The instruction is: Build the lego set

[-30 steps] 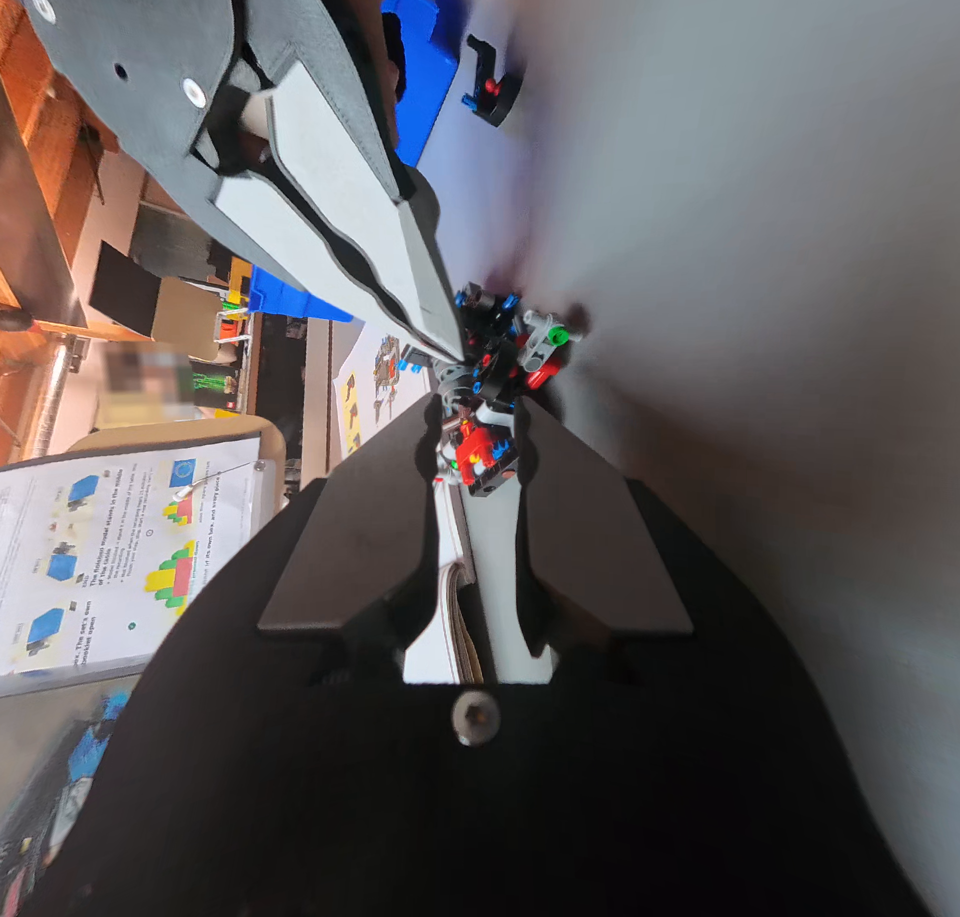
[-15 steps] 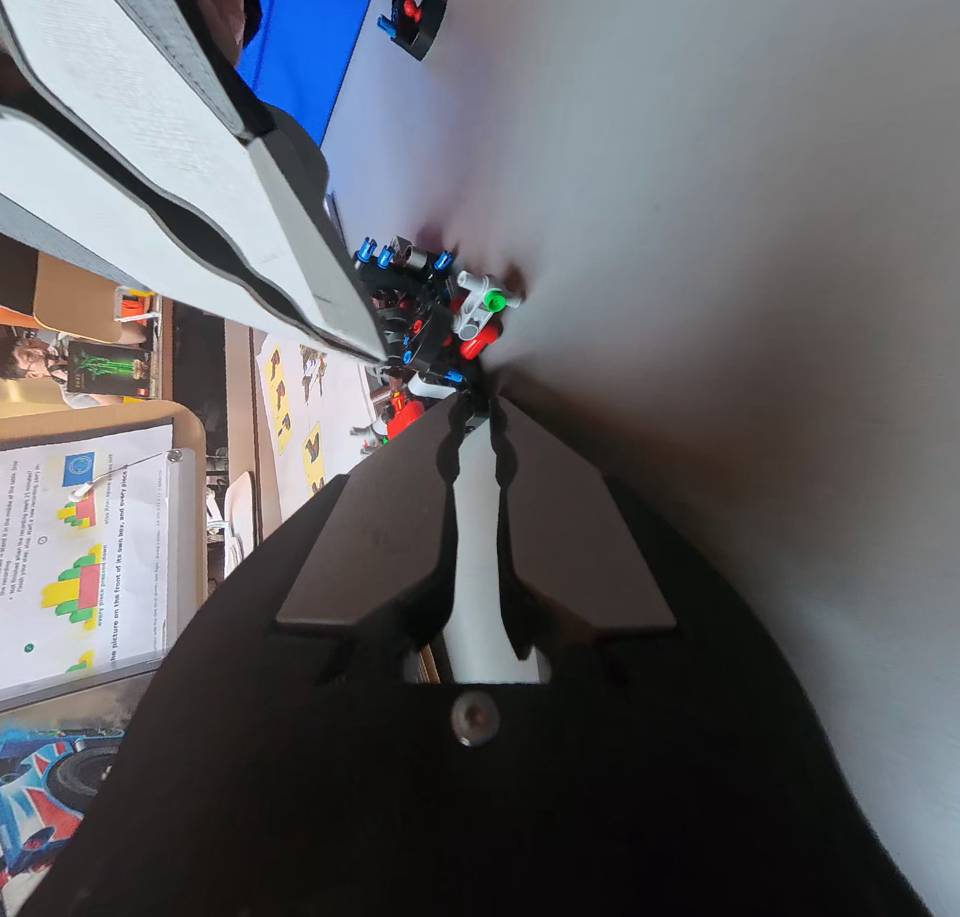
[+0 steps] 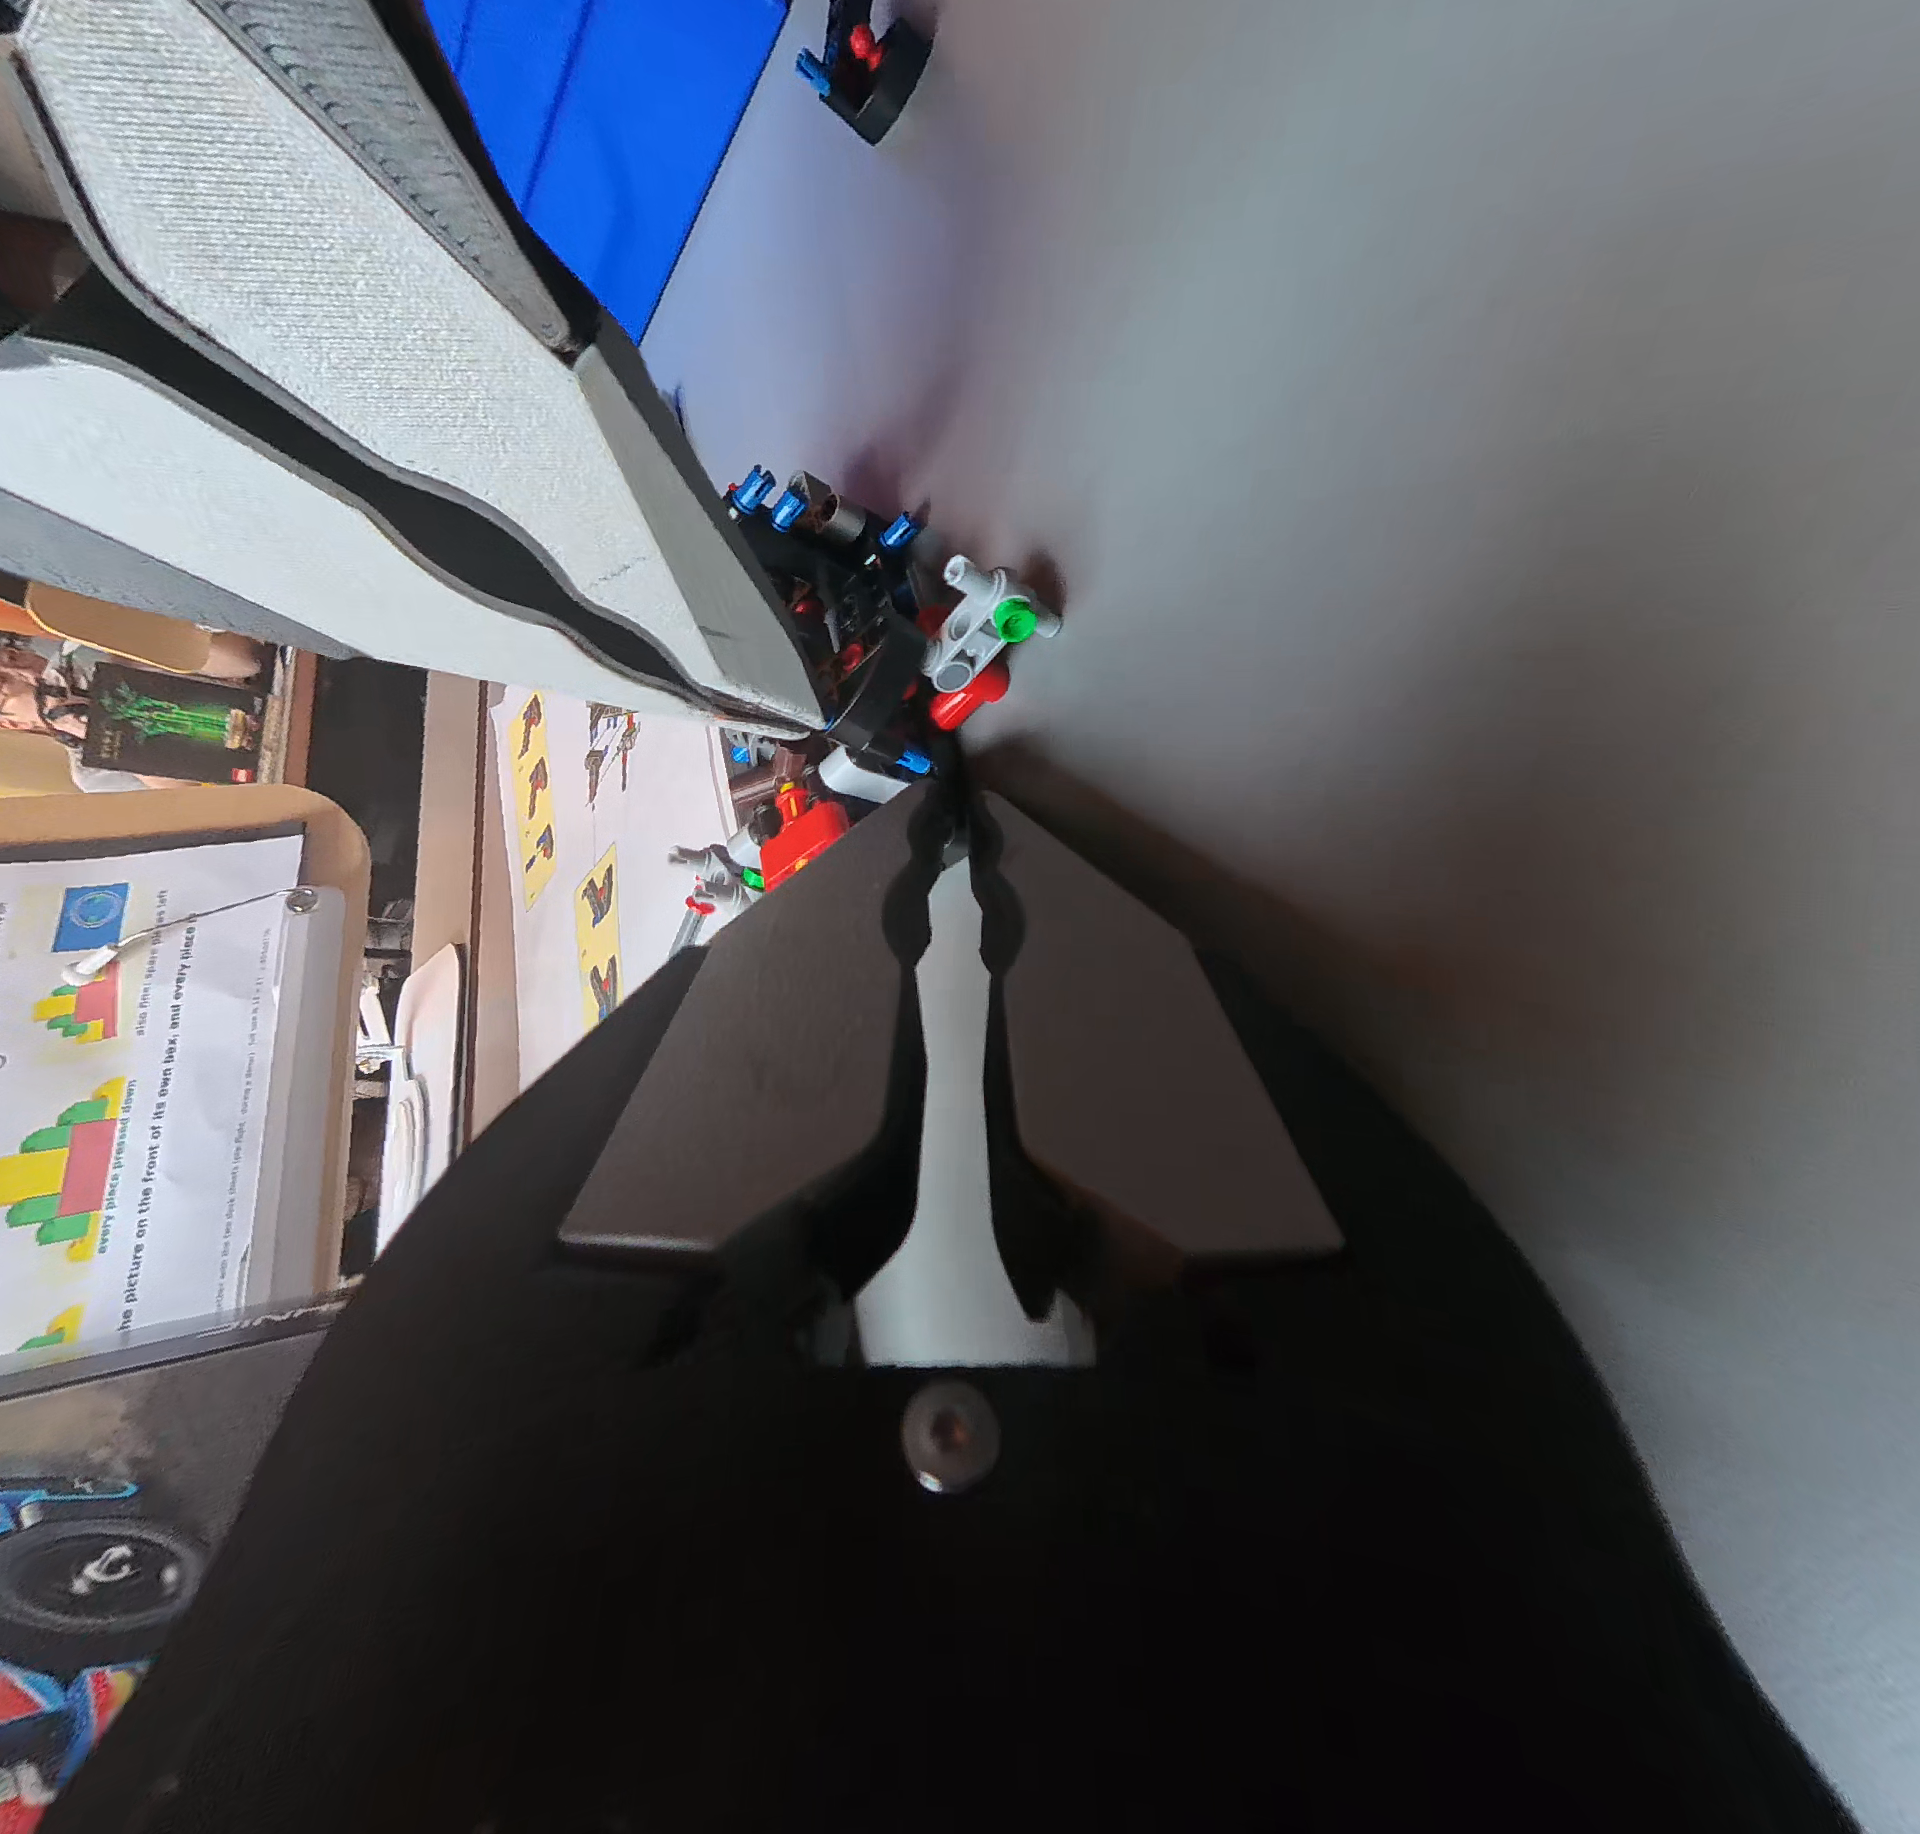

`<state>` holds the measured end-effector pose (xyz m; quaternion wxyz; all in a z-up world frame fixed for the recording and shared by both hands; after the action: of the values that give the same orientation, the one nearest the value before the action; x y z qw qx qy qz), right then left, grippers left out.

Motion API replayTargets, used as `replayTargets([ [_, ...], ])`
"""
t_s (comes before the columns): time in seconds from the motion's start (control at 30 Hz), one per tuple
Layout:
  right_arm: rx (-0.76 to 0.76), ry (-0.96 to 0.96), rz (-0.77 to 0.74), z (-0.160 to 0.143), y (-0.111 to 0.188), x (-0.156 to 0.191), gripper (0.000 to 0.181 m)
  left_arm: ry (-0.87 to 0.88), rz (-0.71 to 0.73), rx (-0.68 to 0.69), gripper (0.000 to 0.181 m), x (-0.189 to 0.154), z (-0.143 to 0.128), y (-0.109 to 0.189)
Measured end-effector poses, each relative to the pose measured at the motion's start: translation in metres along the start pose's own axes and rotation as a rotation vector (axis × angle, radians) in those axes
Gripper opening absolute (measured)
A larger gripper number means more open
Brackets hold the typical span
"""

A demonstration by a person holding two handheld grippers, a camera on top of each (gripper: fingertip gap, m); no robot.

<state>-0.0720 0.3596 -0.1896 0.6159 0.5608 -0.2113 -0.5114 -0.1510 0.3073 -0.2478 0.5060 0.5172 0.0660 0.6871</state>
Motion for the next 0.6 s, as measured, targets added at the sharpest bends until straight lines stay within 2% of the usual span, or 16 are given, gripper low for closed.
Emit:
replayTargets([
  [0.3, 0.081, 0.087, 0.011, 0.009, -0.001, 0.001, 0.000, 0.005, 0.003, -0.021, 0.000, 0.000, -0.001, 0.000],
  [0.6, 0.097, 0.138, 0.031, 0.012, -0.002, 0.000, 0.000, 0.001, 0.010, -0.011, 0.000, -0.001, 0.000, 0.000],
])
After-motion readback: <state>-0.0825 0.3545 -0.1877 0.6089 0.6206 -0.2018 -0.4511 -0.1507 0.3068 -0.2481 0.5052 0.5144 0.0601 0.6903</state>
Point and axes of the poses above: each gripper's, where its closed fingertips meet, y back along the fingers, z out of its top, x = y × z across the jaws, the point moved 8 cm from there along y, back along the fingers, and after that the axes turned 8 degrees about -z, right-handed, at the moved point
